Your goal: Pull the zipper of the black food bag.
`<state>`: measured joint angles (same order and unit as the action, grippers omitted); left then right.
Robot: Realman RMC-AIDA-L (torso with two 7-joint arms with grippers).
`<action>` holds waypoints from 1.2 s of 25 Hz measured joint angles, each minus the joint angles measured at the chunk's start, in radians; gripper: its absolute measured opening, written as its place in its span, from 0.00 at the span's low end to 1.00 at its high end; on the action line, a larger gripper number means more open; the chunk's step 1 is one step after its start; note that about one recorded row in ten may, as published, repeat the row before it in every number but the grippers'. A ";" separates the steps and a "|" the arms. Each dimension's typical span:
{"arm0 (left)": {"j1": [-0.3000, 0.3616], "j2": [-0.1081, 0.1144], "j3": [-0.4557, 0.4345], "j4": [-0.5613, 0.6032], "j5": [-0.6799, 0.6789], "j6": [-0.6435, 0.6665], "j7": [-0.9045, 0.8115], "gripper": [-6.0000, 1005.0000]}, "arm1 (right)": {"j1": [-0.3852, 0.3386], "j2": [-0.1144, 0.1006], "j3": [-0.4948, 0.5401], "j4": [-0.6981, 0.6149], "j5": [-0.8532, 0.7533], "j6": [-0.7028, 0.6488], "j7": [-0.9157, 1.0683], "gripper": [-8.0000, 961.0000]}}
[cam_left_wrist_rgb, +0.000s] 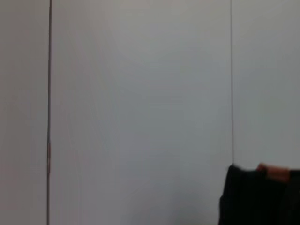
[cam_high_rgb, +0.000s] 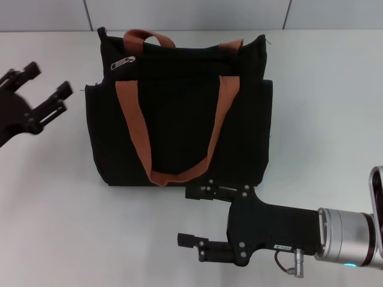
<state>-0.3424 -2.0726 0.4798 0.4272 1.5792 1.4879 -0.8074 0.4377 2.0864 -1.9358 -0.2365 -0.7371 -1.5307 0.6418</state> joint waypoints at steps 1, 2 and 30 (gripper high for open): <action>-0.012 0.000 0.012 -0.003 0.001 -0.033 0.001 0.73 | 0.000 0.000 -0.001 -0.003 0.000 0.004 0.000 0.76; -0.018 0.000 0.031 -0.005 0.003 -0.058 0.003 0.73 | 0.000 0.000 -0.001 -0.003 0.000 0.004 0.000 0.76; -0.090 -0.008 0.218 -0.100 -0.220 -0.052 0.112 0.71 | -0.014 0.002 0.026 0.002 0.010 0.036 -0.001 0.76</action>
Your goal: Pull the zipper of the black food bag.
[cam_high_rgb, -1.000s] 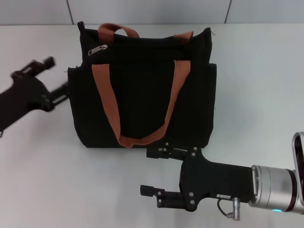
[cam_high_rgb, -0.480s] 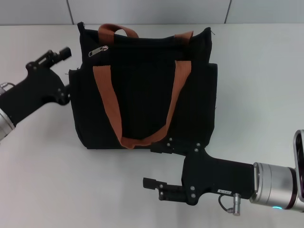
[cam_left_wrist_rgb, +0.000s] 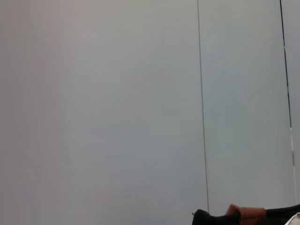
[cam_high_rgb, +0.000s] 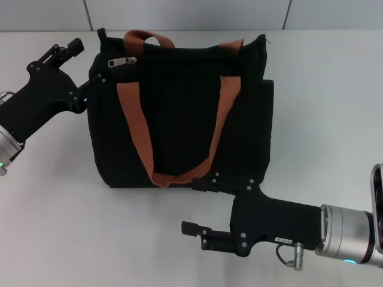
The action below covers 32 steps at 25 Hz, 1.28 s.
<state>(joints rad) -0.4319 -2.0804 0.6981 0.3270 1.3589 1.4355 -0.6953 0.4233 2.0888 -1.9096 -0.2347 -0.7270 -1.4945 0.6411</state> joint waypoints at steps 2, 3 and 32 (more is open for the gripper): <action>0.004 0.000 0.004 -0.004 -0.006 0.005 0.000 0.71 | 0.000 0.000 0.002 -0.001 0.002 0.001 0.000 0.76; 0.004 0.000 0.004 -0.004 -0.006 0.005 0.000 0.70 | 0.000 0.000 0.002 -0.001 0.002 0.001 0.000 0.76; 0.011 0.000 0.029 -0.201 -0.153 0.115 0.273 0.68 | 0.002 0.002 0.023 -0.007 0.012 0.038 0.000 0.76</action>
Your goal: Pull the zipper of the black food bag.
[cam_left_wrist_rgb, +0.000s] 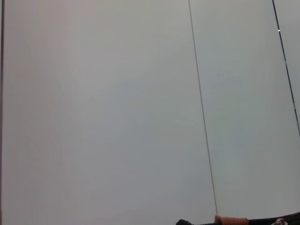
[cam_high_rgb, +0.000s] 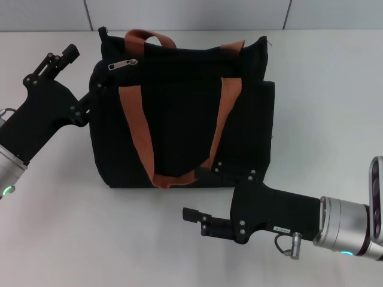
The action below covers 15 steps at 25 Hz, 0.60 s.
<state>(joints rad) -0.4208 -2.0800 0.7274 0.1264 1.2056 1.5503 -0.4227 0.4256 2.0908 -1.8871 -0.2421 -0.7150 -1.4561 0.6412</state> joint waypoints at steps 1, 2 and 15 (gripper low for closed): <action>0.001 0.000 -0.002 -0.006 -0.002 0.002 0.000 0.68 | 0.000 0.000 0.002 0.000 0.000 0.000 0.000 0.76; 0.004 0.000 -0.004 -0.011 -0.004 0.004 0.000 0.68 | -0.001 0.000 0.004 0.000 0.000 0.000 0.000 0.76; -0.004 0.000 -0.007 -0.054 -0.023 0.001 0.042 0.67 | 0.004 0.000 0.017 0.000 0.000 0.004 0.000 0.76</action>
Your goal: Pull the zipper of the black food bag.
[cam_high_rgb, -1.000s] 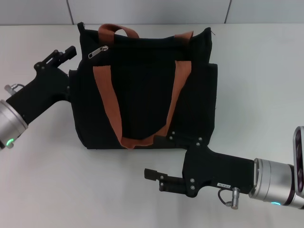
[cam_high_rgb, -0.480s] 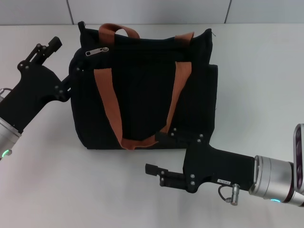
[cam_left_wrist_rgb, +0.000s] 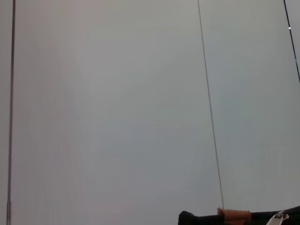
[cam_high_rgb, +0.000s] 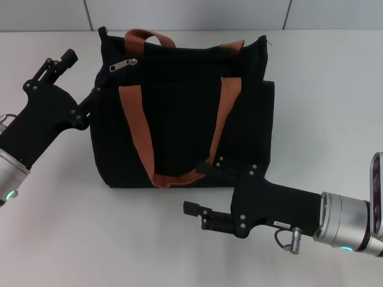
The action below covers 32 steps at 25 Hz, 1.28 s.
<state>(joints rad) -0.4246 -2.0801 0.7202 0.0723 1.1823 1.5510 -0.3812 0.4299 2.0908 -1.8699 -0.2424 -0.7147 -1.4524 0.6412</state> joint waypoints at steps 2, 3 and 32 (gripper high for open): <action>-0.008 0.000 -0.008 -0.009 -0.001 -0.005 0.000 0.67 | 0.000 0.000 0.000 0.000 0.000 0.000 0.000 0.76; -0.008 0.000 -0.008 -0.009 -0.001 -0.005 0.000 0.67 | 0.000 0.000 0.000 0.000 0.000 0.000 0.000 0.76; -0.041 0.000 -0.008 -0.055 0.004 -0.113 0.092 0.57 | 0.003 0.000 0.002 0.002 0.000 0.000 0.000 0.76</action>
<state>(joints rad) -0.4652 -2.0800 0.7126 0.0169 1.1867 1.4377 -0.2895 0.4325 2.0908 -1.8684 -0.2408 -0.7148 -1.4527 0.6412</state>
